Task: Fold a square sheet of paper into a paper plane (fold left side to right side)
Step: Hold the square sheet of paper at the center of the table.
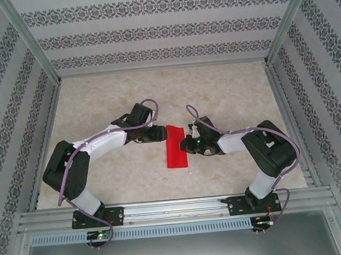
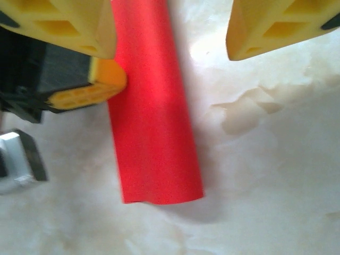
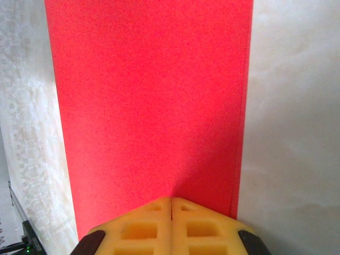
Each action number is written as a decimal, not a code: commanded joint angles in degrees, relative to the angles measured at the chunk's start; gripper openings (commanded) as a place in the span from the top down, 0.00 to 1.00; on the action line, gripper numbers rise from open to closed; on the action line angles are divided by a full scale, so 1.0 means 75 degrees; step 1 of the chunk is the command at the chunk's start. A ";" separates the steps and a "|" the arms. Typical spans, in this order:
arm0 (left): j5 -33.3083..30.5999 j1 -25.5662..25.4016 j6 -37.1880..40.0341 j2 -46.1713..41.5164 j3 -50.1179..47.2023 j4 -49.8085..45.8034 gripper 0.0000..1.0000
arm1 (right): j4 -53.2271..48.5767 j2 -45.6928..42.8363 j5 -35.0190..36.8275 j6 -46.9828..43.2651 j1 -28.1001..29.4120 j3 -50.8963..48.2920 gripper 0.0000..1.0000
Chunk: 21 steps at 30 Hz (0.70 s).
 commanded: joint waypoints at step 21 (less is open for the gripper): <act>0.1626 -0.0061 -0.0430 0.0473 -0.0710 0.1811 0.61 | -0.1525 0.0266 0.0840 -0.0400 0.0094 -0.0054 1.00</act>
